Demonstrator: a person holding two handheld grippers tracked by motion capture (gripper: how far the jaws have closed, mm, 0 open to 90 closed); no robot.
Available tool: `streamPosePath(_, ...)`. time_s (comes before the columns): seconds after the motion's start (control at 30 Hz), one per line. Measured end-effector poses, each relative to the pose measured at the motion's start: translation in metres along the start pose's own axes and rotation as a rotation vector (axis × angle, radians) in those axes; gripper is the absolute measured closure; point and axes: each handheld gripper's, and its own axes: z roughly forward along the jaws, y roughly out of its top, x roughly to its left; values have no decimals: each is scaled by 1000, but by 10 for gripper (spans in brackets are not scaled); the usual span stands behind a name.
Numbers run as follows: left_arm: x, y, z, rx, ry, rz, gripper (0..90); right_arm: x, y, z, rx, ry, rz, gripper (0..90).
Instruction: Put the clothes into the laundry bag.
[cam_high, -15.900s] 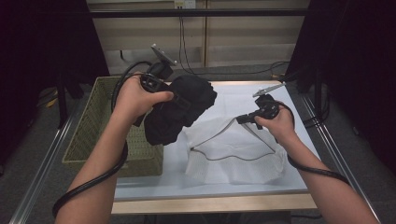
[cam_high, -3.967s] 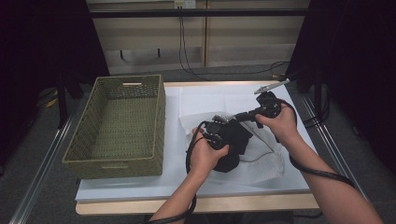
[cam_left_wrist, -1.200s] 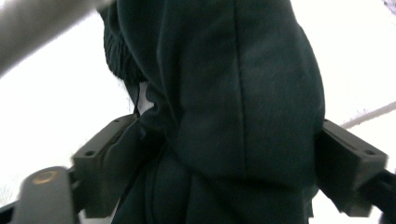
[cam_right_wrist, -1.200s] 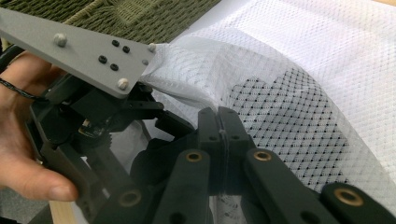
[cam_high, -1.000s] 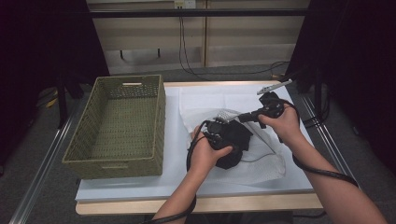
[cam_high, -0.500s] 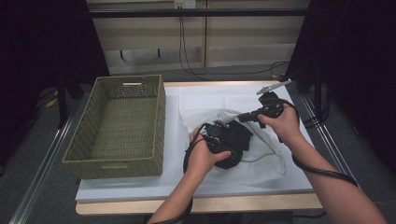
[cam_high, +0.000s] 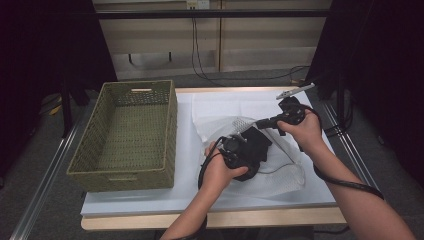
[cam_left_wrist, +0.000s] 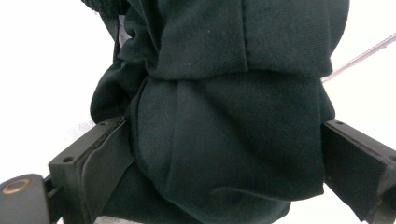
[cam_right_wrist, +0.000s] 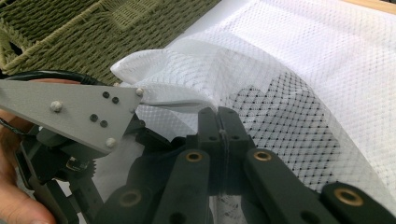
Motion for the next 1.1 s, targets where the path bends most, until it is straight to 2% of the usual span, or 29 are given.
streamPosePath(0.17, -2, -1, 2, 5, 20, 5, 119, -3, -5, 3, 4, 3, 10, 899)
streamPosePath(0.23, -3, -1, 1, 6, 24, 17, 180, -3, -6, 4, 7, 4, 8, 898)
streamPosePath(0.27, -3, -1, 1, 11, 16, 15, 222, -3, -6, 5, 8, 7, 9, 899)
streamPosePath(0.37, -3, -2, 0, 26, 28, 27, 367, -3, -7, 7, 9, -2, 10, 899)
streamPosePath(0.47, -4, -4, -1, 36, 37, 4, 474, -3, -7, 8, 10, -5, 11, 899)
streamPosePath(0.57, -5, -4, -2, 44, 15, -30, 569, -4, -5, 9, 10, -12, 16, 899)
streamPosePath(0.63, -6, -4, -3, 53, 15, -26, 620, -5, -5, 10, 8, -19, 18, 898)
streamPosePath(0.73, -6, -3, -3, 53, 7, -42, 645, -6, -4, 11, 6, -19, 22, 898)
streamPosePath(0.9, -4, -2, -6, 46, -32, -66, 668, -6, -4, 14, 12, -30, 28, 899)
streamPosePath(1.1, -3, 0, -16, 6, -51, -59, 690, -7, -4, 18, 13, -27, 27, 898)
